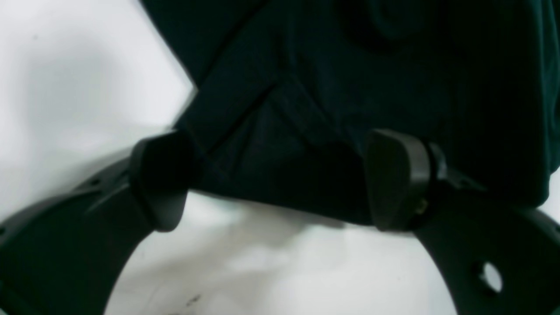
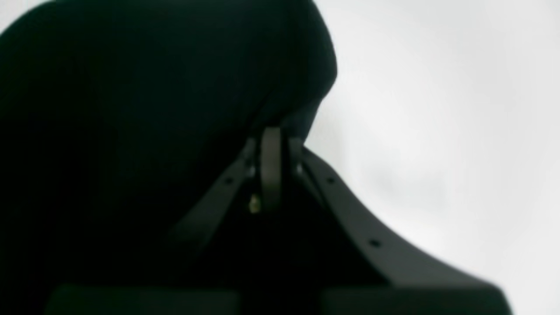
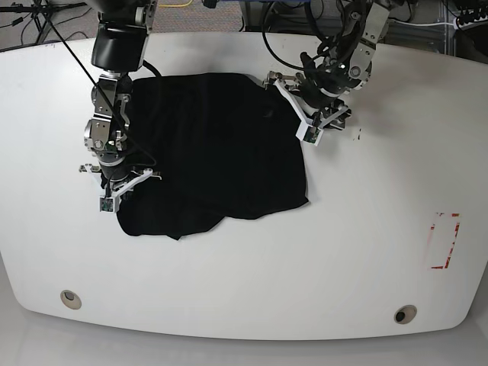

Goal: Fold the T-shirt properly
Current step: 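Move the left gripper to the opposite edge of the T-shirt and grasp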

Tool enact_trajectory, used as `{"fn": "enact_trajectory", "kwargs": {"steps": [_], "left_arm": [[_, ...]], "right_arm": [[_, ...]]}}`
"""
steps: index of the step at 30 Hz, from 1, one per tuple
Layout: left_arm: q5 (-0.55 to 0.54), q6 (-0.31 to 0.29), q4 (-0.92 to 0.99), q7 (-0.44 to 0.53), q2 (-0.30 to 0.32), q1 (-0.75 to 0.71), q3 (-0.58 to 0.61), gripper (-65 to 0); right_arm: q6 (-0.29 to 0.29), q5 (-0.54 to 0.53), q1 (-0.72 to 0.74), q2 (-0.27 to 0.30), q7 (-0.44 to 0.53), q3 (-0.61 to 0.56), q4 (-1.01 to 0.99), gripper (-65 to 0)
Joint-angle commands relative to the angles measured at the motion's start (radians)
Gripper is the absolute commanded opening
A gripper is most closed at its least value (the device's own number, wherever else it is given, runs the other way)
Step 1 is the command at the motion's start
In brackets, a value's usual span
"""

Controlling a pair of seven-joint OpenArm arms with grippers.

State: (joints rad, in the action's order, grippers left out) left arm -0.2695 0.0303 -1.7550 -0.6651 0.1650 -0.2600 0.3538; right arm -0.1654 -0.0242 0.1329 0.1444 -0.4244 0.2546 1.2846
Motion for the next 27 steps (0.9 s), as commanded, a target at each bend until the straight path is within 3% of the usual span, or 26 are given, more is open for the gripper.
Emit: {"fn": "enact_trajectory", "kwargs": {"steps": [1, 11, 14, 18, 20, 23, 27], "left_arm": [[-0.007, 0.004, 0.004, -0.02, 0.017, 0.006, 0.001, -11.8], [-0.007, 0.004, 0.01, -0.02, 0.043, 0.008, -0.002, -14.9], [-0.007, 0.004, 0.01, -0.02, 0.054, 0.009, 0.003, -24.9], [-0.007, 0.004, 0.01, -0.02, 0.055, 0.009, 0.001, -47.2], [-0.007, 0.004, 0.01, -0.02, 0.055, 0.009, 0.0, -55.0], [-0.007, 0.004, 0.01, -0.02, 0.055, 0.009, 0.0, -62.4], [-0.011, 0.004, -0.001, -0.017, 0.057, 0.006, -0.005, -63.2]], "right_arm": [[-0.001, -0.004, 0.018, 0.001, 0.022, 0.002, 0.026, -65.0], [-0.001, 0.005, 0.006, -0.013, 0.022, 0.002, 0.03, -65.0], [-0.001, 0.005, 0.004, -0.016, 0.022, 0.002, 0.033, -65.0], [-0.001, 0.002, -0.005, -0.018, 0.022, 0.002, 0.065, -65.0], [-0.001, -0.001, -0.016, -0.025, 0.022, 0.002, 0.076, -65.0], [-0.001, 0.005, -0.02, -0.035, 0.022, 0.002, 0.105, -65.0], [-0.001, 0.005, -0.046, -0.038, 0.0, 0.002, 0.162, -65.0]]}}
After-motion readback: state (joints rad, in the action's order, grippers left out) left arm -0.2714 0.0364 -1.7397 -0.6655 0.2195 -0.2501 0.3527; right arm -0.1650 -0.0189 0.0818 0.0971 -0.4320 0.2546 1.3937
